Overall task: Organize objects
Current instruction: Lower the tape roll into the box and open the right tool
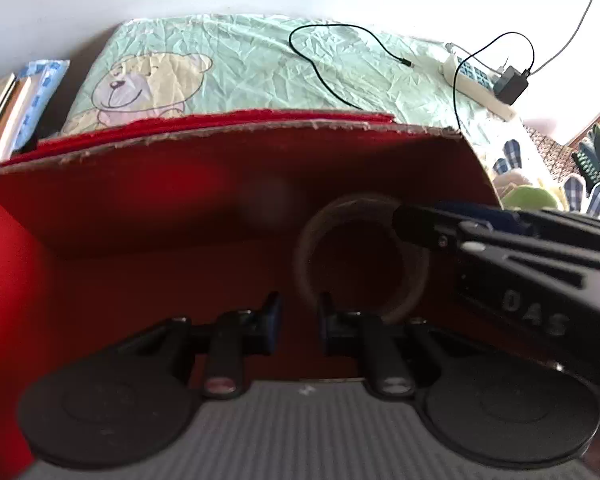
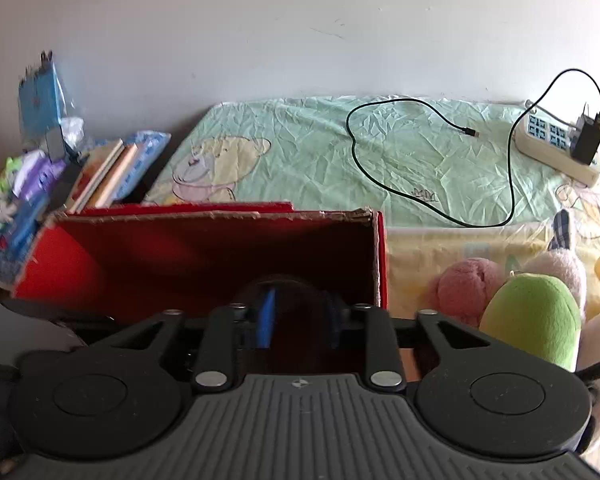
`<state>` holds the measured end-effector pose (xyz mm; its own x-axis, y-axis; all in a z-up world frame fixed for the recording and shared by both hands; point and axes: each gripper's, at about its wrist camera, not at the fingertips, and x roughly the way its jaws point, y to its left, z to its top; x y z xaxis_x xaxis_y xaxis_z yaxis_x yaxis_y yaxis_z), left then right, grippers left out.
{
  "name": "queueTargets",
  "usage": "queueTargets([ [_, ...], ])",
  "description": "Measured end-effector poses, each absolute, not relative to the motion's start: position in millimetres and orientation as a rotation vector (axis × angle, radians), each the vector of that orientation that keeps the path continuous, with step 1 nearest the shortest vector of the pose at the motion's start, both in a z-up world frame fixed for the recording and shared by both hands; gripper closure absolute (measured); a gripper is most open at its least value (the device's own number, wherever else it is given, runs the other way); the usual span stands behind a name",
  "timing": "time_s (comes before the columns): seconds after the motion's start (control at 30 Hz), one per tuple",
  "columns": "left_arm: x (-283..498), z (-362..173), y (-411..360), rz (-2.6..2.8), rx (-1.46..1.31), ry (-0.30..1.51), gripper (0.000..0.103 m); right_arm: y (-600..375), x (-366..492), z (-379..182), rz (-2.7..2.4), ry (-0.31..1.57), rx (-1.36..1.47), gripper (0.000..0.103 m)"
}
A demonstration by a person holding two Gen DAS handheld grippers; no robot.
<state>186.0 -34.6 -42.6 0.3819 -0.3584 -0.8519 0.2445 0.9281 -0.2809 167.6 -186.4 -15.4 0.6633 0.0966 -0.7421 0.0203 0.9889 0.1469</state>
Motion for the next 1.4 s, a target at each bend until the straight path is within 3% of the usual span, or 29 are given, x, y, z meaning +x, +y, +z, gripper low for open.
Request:
queueTargets([
  [0.03, 186, -42, -34, -0.382, -0.109, 1.109, 0.091, -186, 166, -13, 0.037, 0.835, 0.150, 0.065],
  [0.3, 175, -34, -16, -0.317, -0.078, 1.037, 0.090, -186, 153, -13, 0.085, 0.846, 0.190, 0.066],
  [0.7, 176, -45, 8, -0.134, -0.027, 1.036, 0.074, -147, 171, -32, 0.139, 0.991, 0.200, 0.065],
  [0.83, 173, -45, 6, -0.116, -0.018, 1.033, 0.074, -152, 179, -41, 0.072, 1.033, 0.235, 0.065],
  [0.9, 173, -44, 6, -0.109, -0.016, 1.030, 0.074, -158, 180, -42, 0.024, 1.026, 0.263, 0.077],
  [0.93, 172, -44, 6, -0.106, -0.013, 1.029, 0.074, -159, 180, -42, 0.015, 1.022, 0.275, 0.077],
  [1.4, 160, -29, -4, -0.058, 0.044, 1.012, 0.074, -162, 149, -24, -0.016, 0.894, 0.290, 0.076],
])
